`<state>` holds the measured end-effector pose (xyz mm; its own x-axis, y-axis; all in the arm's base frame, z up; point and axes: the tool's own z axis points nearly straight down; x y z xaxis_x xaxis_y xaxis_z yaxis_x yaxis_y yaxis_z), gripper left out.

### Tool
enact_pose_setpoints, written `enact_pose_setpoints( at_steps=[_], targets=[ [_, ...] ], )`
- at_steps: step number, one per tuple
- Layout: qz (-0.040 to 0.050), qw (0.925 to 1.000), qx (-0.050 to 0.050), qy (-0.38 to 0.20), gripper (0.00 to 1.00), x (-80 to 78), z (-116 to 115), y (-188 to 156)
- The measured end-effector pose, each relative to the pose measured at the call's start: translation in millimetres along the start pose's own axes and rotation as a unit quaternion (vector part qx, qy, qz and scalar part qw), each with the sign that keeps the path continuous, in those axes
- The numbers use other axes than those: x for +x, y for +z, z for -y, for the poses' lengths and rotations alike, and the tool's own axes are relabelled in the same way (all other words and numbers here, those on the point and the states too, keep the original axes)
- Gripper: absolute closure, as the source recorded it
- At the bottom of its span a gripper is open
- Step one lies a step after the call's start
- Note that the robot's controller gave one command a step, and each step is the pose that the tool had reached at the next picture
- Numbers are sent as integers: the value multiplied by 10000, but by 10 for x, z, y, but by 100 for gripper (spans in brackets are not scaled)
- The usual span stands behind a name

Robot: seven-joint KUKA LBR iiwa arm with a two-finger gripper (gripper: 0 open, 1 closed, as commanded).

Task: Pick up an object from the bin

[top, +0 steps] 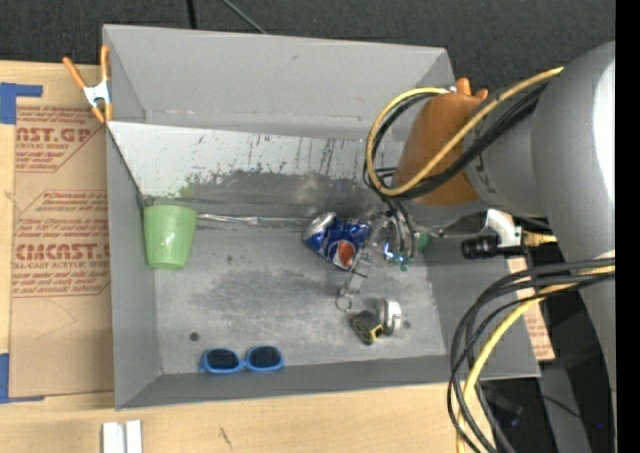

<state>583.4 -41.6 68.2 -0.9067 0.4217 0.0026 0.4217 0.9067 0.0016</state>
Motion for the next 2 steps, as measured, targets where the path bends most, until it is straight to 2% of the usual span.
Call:
enact_pose_setpoints(
  at_steps=[1,2],
  targets=[
    [14,10000,10,3,100,-11,11,-12],
    [58,9998,-15,-185,100,103,-105,-1242]
  ],
)
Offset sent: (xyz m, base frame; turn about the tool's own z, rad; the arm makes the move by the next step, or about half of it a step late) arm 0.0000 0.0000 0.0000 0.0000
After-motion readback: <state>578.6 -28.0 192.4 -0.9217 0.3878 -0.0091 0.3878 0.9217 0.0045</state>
